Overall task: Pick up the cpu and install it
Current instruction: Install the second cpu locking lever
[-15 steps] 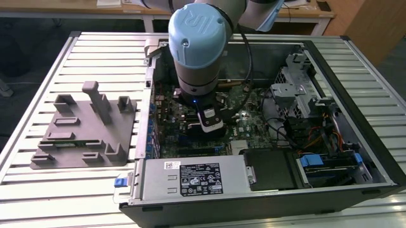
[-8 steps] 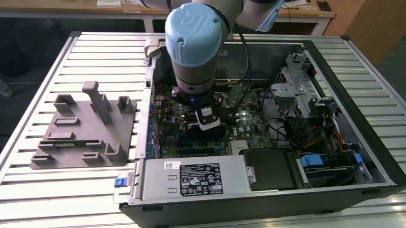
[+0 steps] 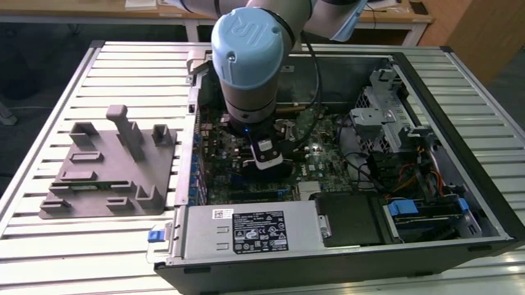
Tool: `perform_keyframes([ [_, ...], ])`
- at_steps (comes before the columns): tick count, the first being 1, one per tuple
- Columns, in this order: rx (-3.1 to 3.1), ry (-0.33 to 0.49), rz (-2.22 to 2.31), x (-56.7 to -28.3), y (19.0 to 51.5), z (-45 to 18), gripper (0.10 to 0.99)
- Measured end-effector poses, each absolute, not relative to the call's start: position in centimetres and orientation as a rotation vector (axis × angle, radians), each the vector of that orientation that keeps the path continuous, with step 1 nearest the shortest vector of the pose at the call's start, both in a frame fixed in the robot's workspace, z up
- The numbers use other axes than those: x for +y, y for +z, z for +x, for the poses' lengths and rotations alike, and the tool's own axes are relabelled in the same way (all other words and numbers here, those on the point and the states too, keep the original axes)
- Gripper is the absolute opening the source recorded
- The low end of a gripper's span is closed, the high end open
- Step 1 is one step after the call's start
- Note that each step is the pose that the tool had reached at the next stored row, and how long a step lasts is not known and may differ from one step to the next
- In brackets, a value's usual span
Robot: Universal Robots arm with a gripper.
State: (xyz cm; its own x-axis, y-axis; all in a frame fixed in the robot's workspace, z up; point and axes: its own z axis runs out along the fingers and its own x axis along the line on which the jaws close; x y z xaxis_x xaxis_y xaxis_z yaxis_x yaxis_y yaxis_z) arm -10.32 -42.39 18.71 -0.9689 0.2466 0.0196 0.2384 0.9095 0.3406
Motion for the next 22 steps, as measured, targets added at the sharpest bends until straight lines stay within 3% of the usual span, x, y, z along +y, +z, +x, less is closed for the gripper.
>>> perform_keyframes([
  [22,3.045,0.508,0.403,-42.2,21.2,-10.0,0.106],
])
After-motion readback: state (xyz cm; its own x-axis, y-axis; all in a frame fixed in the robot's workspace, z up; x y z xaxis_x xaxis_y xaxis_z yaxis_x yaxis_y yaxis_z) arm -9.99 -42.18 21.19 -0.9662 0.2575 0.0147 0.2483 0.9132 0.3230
